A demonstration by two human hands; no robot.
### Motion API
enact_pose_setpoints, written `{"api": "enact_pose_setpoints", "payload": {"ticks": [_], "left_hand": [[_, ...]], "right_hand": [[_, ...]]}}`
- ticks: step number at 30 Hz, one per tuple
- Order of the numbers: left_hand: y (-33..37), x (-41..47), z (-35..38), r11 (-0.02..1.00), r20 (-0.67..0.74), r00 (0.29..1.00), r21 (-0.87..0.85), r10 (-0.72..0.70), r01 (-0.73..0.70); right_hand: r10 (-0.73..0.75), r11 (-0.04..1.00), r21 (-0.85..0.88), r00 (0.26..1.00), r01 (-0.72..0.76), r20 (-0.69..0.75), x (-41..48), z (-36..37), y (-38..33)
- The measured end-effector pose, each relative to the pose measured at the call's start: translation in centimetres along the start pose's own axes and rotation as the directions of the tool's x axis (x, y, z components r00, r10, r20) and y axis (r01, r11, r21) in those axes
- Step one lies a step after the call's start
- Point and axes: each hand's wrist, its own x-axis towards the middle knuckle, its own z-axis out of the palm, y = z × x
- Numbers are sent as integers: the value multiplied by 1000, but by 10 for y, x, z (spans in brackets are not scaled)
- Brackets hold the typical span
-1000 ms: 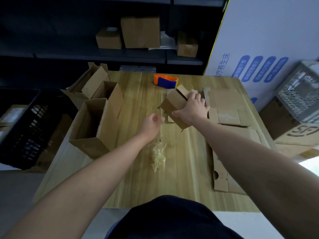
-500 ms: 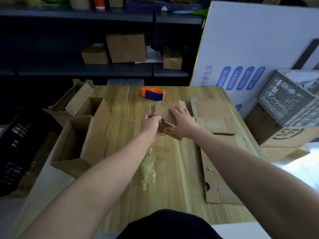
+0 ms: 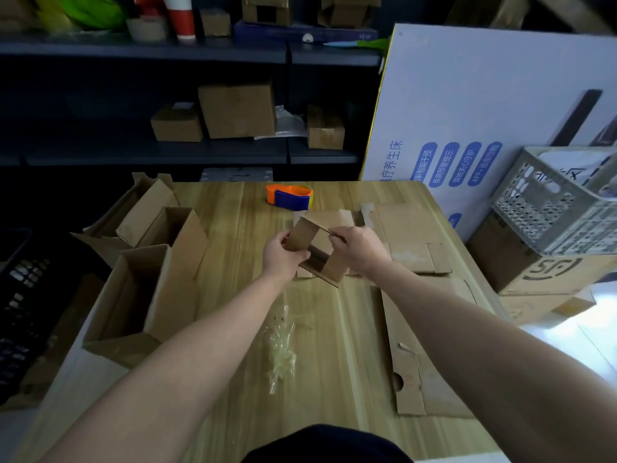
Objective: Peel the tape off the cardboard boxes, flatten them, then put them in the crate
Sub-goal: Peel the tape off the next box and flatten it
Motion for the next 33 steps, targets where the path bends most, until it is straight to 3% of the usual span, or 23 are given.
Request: {"api": "enact_pose_setpoints", "payload": {"ticks": [2,5,9,13,16,19,24,26,29,33], "left_hand": [[-3,2,0,981,-7,998,182,65,-62],[0,3,1,944,-12,993,312,115,-105],[2,4,2,905,-64,979,397,192,-151],[1,1,2,950,-113,964,227,242,-213],[1,-2,-1,953,-132,950,155,282,-261],[1,-1,-5,969,-213,947,98,242,-225],[6,1,-6,980,-304,933,23,194,-197],[8,2,-6,980,-319,929,3,189,-199],[10,10,-10,983,-354,933,-135,71,-126],[13,20,-20,919,-340,932,-393,-124,-21]], "right_hand": [[-50,997,-51,999,49,-13,2,1,-6],[-120,989,-84,992,117,-28,3,7,-10],[-46,999,15,985,49,-167,3,10,-7],[228,956,255,917,-147,-328,8,13,-6],[377,900,324,892,-290,-248,13,14,-7],[449,831,437,879,-344,-161,14,14,-8],[434,667,665,901,-337,21,5,7,-8],[385,695,646,922,-315,36,3,5,-6],[279,770,567,954,-292,113,0,1,-4],[271,730,588,937,-348,219,-2,1,-2]]}}
